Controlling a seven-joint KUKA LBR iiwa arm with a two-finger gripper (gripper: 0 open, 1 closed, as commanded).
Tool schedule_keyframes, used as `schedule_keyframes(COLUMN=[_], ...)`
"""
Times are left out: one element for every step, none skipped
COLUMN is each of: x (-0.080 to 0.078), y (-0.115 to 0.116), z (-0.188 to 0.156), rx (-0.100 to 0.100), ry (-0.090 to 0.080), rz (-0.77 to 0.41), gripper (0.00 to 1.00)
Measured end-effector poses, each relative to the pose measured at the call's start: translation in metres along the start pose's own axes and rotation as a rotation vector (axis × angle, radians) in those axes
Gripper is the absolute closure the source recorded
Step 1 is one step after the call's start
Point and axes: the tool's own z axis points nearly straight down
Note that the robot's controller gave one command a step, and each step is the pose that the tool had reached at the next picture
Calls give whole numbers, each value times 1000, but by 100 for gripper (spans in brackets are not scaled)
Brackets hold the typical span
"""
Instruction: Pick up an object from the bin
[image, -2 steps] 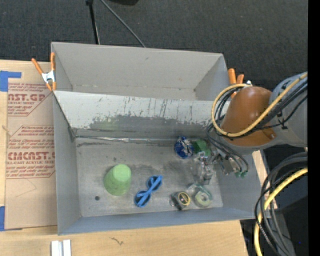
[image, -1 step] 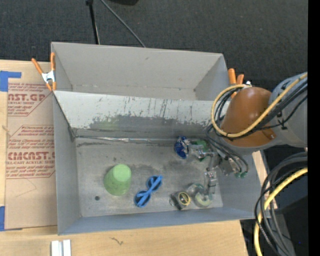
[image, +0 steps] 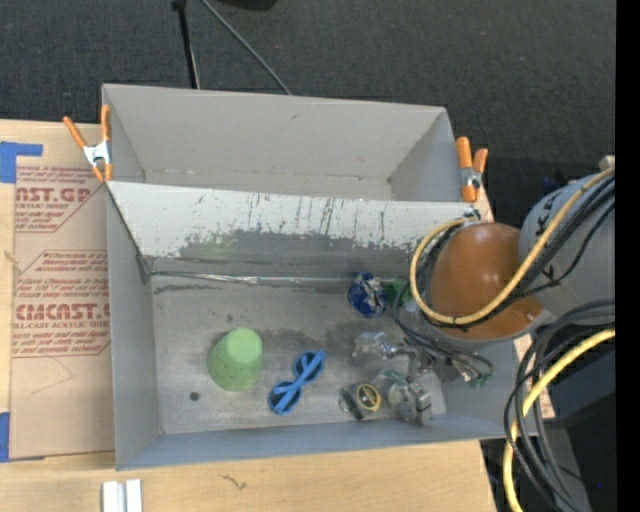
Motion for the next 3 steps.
schedule_keyframes(x=[19,11,15], y=[-38,-18,-70], z=[-6,-1,-20], rx=[1,3,4], ry=[0,-3,-2], rz=[-1,-103,-120], gripper=[0,0,0])
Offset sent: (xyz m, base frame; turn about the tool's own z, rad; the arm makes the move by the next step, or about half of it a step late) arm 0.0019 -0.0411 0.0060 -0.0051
